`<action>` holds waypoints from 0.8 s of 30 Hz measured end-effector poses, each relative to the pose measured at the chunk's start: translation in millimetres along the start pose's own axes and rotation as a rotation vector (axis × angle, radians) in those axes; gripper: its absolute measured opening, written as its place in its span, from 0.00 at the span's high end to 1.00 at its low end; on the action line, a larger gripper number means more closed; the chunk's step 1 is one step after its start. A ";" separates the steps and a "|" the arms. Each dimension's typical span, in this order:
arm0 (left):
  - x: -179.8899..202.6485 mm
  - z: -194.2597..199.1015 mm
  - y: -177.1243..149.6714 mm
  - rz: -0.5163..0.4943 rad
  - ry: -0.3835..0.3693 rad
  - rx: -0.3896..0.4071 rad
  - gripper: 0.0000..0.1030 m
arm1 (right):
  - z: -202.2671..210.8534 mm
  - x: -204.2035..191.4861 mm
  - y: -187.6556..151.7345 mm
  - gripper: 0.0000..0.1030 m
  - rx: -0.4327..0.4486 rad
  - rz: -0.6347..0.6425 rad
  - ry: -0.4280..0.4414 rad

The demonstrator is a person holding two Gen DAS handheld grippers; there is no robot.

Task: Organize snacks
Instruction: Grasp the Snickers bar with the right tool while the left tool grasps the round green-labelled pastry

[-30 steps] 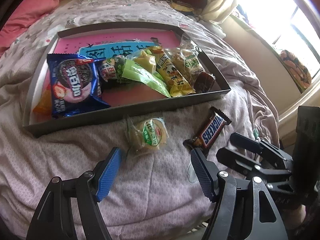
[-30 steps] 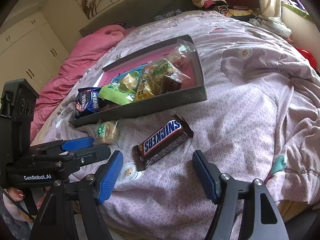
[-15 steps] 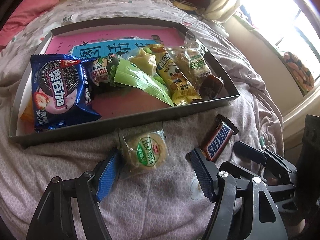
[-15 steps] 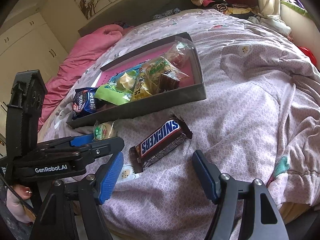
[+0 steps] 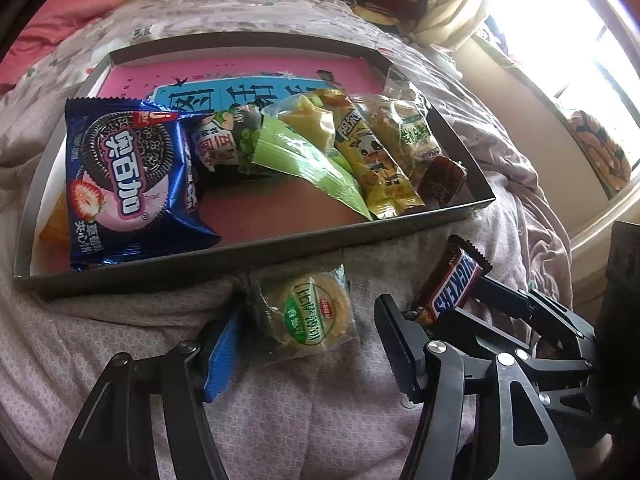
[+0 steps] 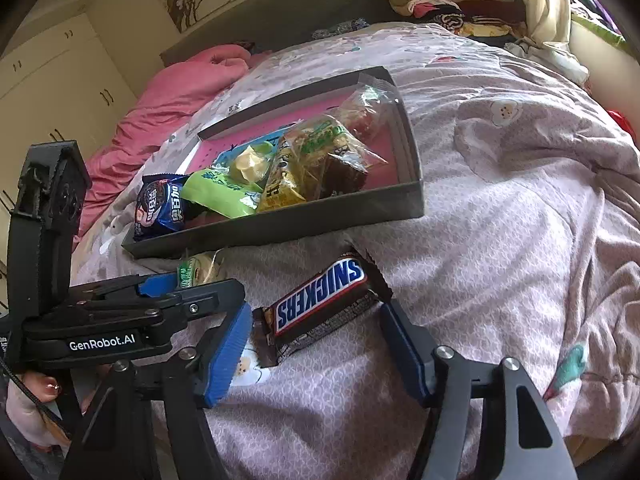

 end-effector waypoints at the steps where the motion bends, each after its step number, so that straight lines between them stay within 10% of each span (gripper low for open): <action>1: -0.5 -0.1 0.0 0.001 0.001 0.001 0.37 | -1.0 -0.4 0.5 0.36 0.001 0.002 0.000; 24: -10.7 2.8 -3.6 0.008 0.006 0.016 0.50 | -24.2 -21.0 7.6 0.58 -0.008 0.105 0.048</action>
Point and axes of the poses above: each gripper's, at about its wrist camera, not at the fingertips, and z roughly against the way its jaws point, x to its right, y to its top, the point moved 7 cm from there along -z, roughly the way its jaws point, and after that the axes turned 1 degree about x, right-handed, at the moved point
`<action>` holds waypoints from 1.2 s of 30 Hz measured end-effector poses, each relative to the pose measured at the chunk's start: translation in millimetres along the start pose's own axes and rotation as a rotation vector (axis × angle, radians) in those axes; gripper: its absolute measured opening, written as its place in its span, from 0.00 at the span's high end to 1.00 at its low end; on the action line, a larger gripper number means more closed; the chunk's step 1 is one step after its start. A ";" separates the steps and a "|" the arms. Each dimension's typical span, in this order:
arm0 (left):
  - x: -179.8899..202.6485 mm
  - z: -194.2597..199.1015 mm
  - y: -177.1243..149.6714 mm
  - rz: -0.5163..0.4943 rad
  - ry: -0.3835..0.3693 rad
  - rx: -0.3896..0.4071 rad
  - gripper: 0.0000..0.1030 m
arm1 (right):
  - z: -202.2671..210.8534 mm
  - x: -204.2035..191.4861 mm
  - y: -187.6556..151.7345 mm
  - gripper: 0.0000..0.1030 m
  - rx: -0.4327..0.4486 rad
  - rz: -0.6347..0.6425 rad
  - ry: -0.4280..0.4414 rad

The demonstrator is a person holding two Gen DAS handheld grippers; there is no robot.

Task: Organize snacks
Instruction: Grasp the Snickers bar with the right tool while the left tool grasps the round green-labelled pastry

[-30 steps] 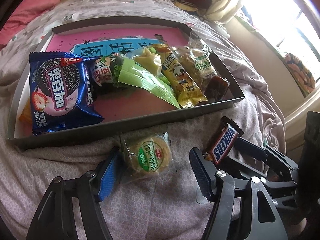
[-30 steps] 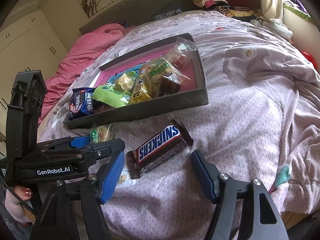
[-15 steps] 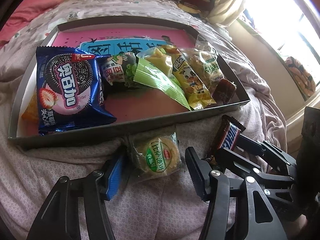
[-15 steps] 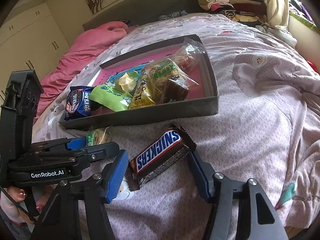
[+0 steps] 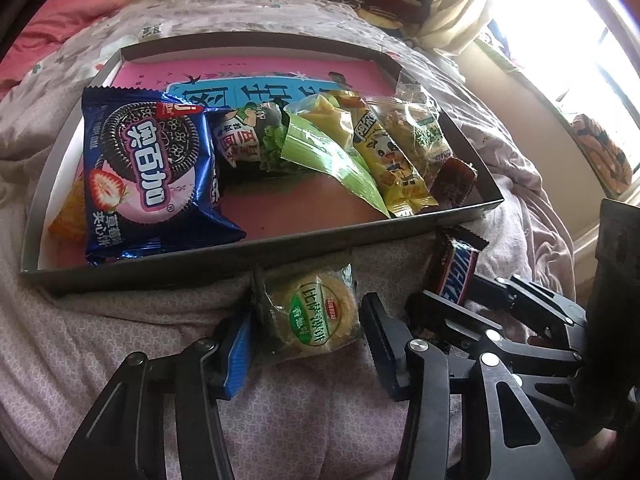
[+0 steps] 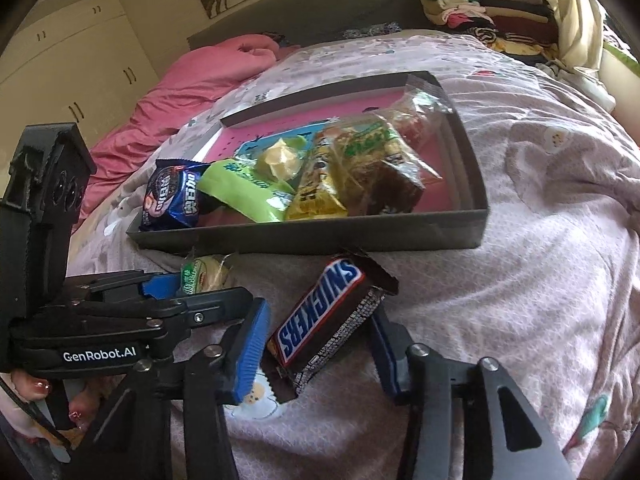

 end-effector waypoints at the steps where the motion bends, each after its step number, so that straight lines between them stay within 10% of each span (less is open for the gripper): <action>1: -0.5 0.4 -0.1 0.001 0.001 0.001 0.51 | -1.9 -1.2 0.0 0.60 -0.005 -0.002 0.013; 36: -6.3 9.3 -2.4 0.003 0.011 0.008 0.58 | 0.1 -4.6 2.1 0.77 0.009 0.008 0.069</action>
Point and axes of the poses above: each gripper's, at about its wrist camera, not at the fingertips, and z roughly against the way its jaws point, x to its right, y to its top, the point moved 7 cm from there along -z, roughly the way its jaws point, and after that the axes turned 1 degree about x, right-handed, at the moved point
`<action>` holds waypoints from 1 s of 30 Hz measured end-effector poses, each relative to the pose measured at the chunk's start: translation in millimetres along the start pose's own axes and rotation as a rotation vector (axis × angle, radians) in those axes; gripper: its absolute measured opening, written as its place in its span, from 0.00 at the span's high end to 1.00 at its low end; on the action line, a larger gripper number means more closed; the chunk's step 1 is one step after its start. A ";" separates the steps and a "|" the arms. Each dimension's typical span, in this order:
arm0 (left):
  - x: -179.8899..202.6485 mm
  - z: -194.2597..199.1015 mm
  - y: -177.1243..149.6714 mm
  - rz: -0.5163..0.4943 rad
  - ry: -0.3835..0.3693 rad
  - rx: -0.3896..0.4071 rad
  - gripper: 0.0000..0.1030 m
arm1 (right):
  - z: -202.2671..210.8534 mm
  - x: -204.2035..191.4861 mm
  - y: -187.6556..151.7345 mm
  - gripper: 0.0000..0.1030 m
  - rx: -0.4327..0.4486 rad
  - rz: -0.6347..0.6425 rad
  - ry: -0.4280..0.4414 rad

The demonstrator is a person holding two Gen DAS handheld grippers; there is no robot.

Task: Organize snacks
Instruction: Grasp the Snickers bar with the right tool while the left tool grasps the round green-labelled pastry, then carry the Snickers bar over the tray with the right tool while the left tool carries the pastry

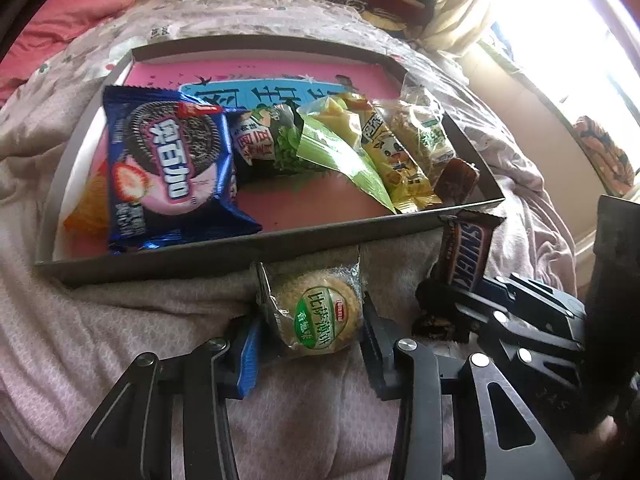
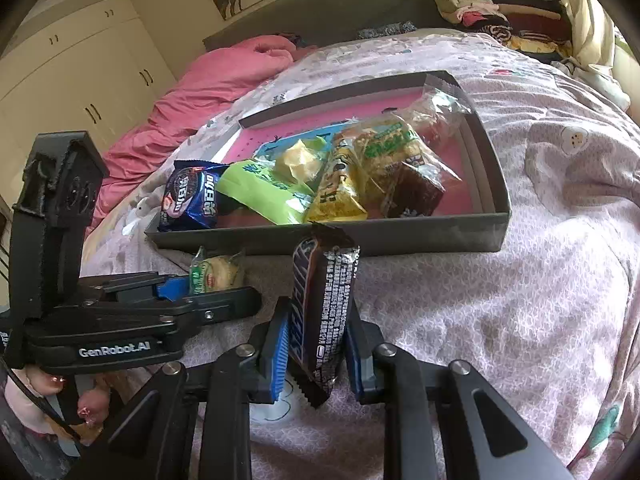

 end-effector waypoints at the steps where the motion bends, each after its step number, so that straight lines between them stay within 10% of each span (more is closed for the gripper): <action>1: -0.5 2.7 -0.7 -0.003 -0.003 0.001 0.58 | 1.1 -0.3 0.4 0.77 0.005 0.002 0.002; 30: -3.5 30.4 -3.2 -0.024 0.033 0.025 0.58 | 18.3 -22.3 3.0 0.83 0.050 0.087 0.068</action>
Point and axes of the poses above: each gripper's, at about its wrist camera, not at the fingertips, and z roughly against the way its jaws point, x to its right, y to its top, the point moved 7 cm from there along -z, roughly the way its jaws point, and after that the axes turned 1 degree about x, right-handed, at the moved point
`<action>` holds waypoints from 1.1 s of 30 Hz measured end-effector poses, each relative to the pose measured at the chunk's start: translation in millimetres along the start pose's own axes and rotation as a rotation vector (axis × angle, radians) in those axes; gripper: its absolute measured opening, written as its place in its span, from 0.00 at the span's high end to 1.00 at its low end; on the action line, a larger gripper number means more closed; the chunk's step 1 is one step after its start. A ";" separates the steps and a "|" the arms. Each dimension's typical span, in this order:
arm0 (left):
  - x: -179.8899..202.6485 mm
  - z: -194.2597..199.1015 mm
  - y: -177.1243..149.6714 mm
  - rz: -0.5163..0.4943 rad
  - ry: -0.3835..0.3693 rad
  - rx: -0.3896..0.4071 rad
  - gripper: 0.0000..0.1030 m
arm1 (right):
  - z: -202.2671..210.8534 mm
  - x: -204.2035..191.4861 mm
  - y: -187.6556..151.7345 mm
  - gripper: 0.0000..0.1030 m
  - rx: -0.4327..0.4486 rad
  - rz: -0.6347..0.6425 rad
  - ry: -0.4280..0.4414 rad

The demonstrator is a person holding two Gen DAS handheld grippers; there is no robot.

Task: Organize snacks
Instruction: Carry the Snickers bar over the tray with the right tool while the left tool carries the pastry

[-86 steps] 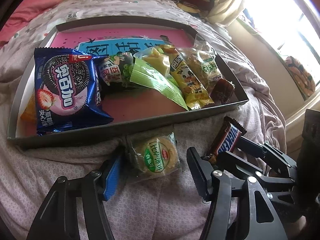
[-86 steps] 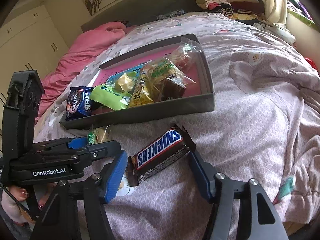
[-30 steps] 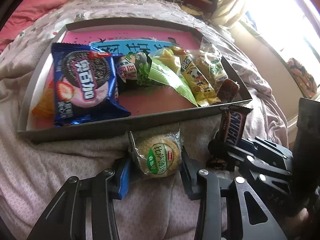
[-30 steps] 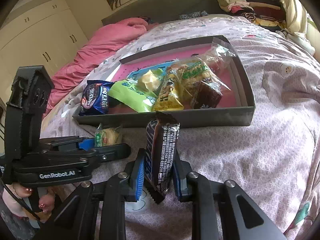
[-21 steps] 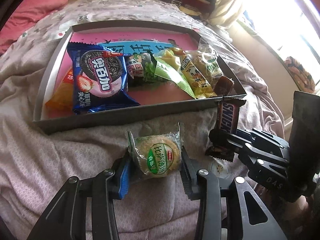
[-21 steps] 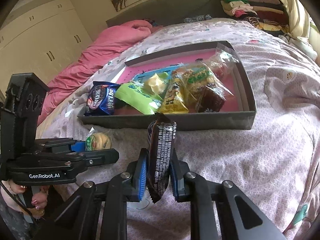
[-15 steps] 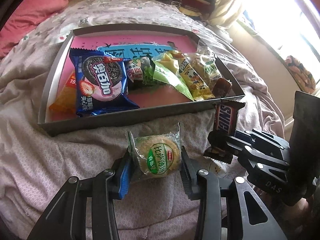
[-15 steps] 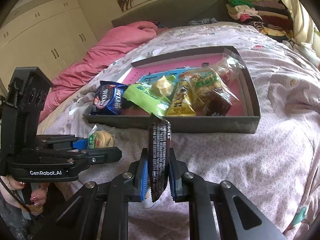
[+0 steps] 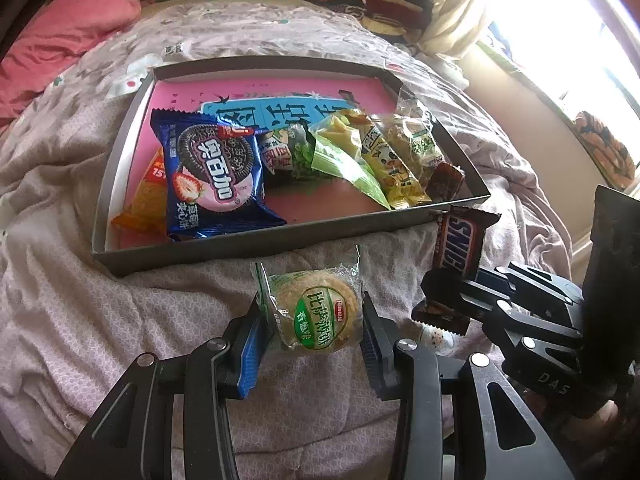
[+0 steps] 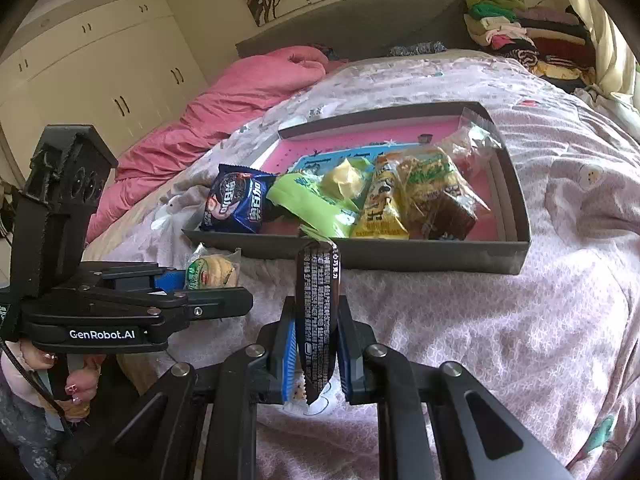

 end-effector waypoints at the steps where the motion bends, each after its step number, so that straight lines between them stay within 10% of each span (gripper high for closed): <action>1: 0.3 1.3 0.6 -0.001 0.000 0.003 0.58 | 1.4 -0.8 0.9 0.83 0.005 -0.001 0.008; 33: -15.4 51.3 26.7 0.032 0.051 0.128 0.58 | 36.3 10.4 21.7 0.83 0.133 -0.048 0.033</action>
Point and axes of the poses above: each gripper's, at about its wrist camera, not at the fingertips, and z roughly against the way its jaws point, x to its right, y to its top, the point moved 7 cm from there along -z, roughly the way its jaws point, and after that the axes turned 1 degree about x, right-handed, at the moved point
